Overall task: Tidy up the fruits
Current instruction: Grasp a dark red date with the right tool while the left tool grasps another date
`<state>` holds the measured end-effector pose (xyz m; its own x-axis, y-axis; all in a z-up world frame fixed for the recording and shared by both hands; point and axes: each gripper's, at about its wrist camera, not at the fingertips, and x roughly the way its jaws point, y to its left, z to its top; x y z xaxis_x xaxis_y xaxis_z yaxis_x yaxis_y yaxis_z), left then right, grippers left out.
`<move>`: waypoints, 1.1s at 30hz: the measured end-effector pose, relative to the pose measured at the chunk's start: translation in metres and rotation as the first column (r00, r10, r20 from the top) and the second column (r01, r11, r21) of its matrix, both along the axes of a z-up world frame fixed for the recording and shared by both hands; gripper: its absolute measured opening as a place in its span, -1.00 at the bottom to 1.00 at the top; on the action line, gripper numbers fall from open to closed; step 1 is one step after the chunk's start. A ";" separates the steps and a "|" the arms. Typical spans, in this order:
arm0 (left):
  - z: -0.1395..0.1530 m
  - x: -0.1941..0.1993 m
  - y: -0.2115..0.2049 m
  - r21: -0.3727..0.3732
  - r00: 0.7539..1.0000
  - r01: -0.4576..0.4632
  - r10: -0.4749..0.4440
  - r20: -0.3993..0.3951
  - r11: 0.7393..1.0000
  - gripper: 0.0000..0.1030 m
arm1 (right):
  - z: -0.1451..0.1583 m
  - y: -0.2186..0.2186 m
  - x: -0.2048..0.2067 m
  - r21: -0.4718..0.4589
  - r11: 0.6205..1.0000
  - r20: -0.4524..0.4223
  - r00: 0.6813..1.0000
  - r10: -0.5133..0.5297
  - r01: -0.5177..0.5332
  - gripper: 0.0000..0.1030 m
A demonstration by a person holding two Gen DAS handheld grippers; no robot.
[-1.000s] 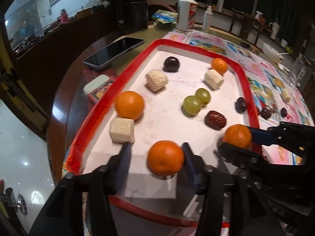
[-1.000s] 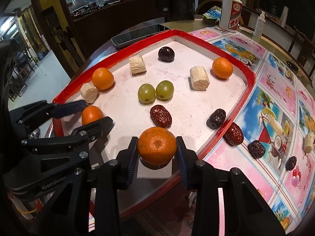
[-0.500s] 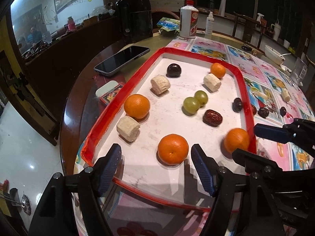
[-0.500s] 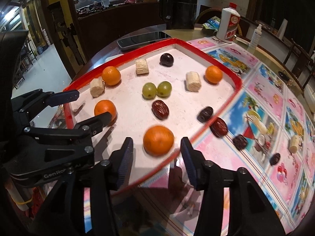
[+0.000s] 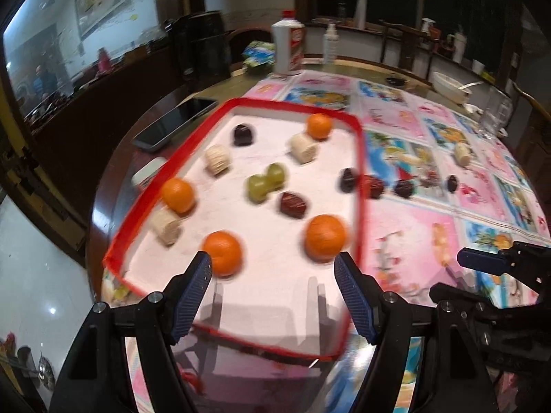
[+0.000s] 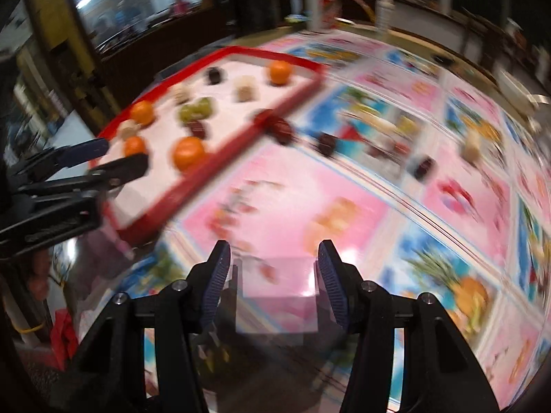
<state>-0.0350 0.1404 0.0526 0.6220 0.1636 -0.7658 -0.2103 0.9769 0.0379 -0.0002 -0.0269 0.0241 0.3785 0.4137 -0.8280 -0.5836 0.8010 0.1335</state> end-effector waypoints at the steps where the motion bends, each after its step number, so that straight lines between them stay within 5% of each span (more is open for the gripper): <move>1: 0.002 0.002 -0.007 0.000 1.000 0.013 -0.013 0.002 1.000 0.43 | -0.001 -0.012 0.005 0.009 0.999 -0.008 0.999 -0.031 0.031 0.06; 11: 0.000 0.046 -0.068 -0.027 0.993 0.117 -0.118 -0.022 0.993 0.43 | 0.002 -0.080 0.067 0.103 0.972 -0.016 0.978 -0.209 0.210 0.06; 19: -0.004 0.060 -0.084 -0.055 0.991 0.128 -0.130 -0.030 0.990 0.43 | -0.015 -0.059 0.119 0.109 0.983 0.001 0.989 -0.147 0.146 0.04; 25: -0.006 0.066 -0.081 -0.095 0.991 0.129 -0.132 -0.019 0.987 0.43 | -0.019 -0.051 0.122 0.041 0.997 0.071 0.995 -0.065 0.062 -0.47; 33: -0.011 0.094 -0.092 -0.195 0.988 0.149 -0.154 -0.009 0.969 0.39 | -0.020 -0.079 0.111 0.047 0.998 0.070 0.996 -0.046 0.043 -0.47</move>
<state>0.0595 0.0486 0.0412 0.6093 -0.0836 -0.7885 -0.0603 0.9867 -0.1512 0.1108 -0.1058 0.0042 0.4547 0.4315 -0.7791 -0.5571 0.8203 0.1292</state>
